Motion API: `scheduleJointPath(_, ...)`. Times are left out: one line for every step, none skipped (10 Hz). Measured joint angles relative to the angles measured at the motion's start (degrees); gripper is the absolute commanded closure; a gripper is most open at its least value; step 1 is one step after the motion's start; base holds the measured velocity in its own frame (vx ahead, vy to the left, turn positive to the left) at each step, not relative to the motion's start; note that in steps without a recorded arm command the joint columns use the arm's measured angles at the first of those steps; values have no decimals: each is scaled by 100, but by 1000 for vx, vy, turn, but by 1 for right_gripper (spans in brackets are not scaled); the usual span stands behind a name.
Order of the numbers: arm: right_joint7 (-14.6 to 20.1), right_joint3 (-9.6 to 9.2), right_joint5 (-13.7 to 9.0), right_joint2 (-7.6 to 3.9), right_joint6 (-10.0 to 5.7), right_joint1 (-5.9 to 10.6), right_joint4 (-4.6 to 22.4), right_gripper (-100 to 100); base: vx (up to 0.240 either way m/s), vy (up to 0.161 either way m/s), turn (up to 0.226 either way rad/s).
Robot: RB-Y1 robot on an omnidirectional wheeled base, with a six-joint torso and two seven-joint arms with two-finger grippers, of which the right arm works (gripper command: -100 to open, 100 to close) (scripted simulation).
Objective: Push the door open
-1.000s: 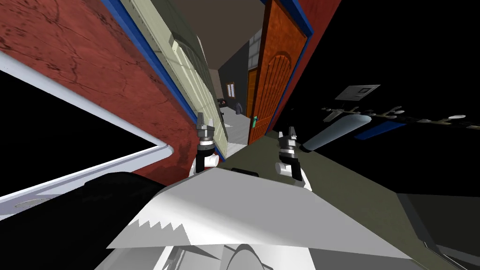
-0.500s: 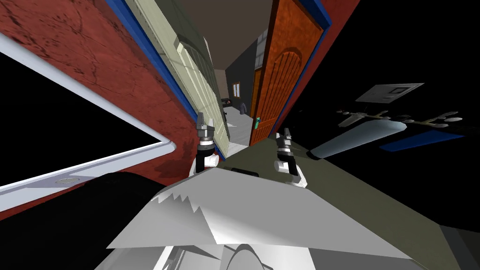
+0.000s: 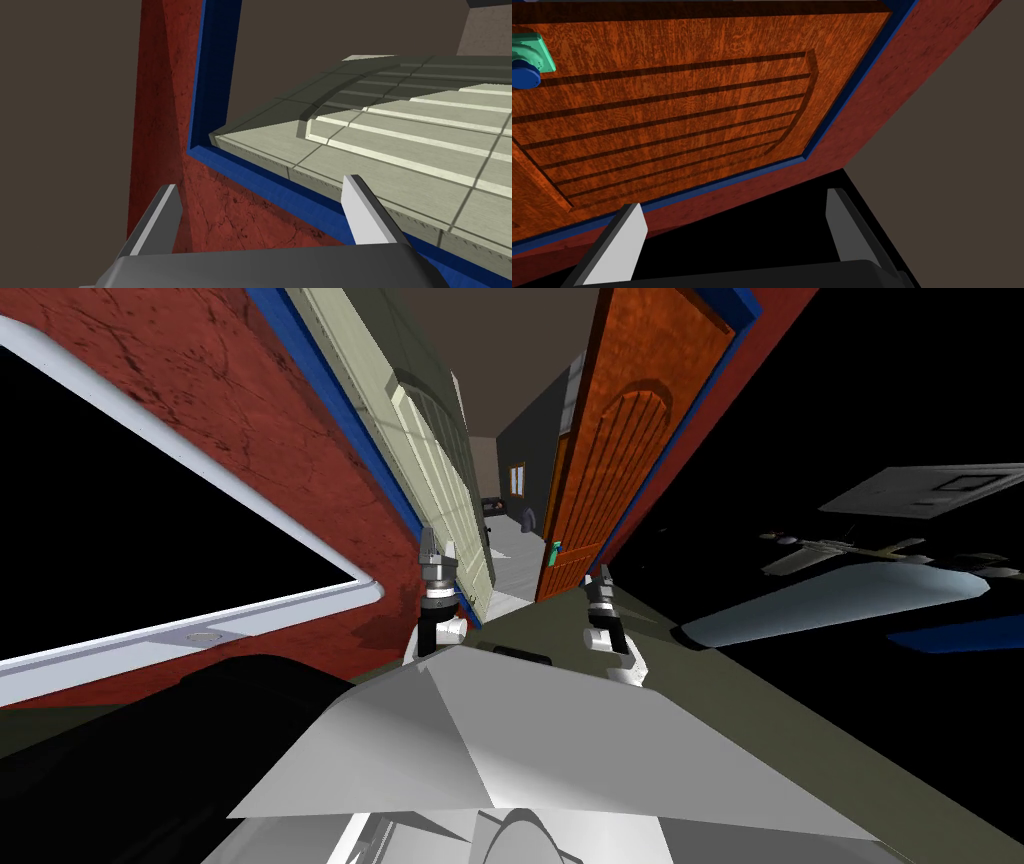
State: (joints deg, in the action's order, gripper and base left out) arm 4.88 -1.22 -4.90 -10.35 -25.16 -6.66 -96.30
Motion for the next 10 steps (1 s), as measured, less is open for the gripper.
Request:
scheduleJointPath(27,5,-15,-39,-16,88,178,-100,52,-115,247)
scheduleJointPath(51,5,-27,-72,-37,158,340,-100,51,-120,211)
scheduleJointPath(64,2,-34,-85,-43,245,493,-100,31,-83,62)
scheduleJointPath(78,3,-42,-107,-53,274,590,-100,19,-75,111)
scheduleJointPath(86,4,-47,-117,-48,334,709,-100,30,-100,211)
scheduleJointPath(120,17,-68,-173,-85,447,917,-100,44,-123,213)
scheduleJointPath(160,24,-87,-224,-125,522,1102,-100,44,-132,235)
scheduleJointPath(184,22,-97,-249,-152,586,1272,-100,35,-127,191)
scheduleJointPath(207,32,-113,-286,-155,719,1473,-100,34,-120,181)
scheduleJointPath(226,37,-125,-311,-138,798,1618,-100,12,-79,73)
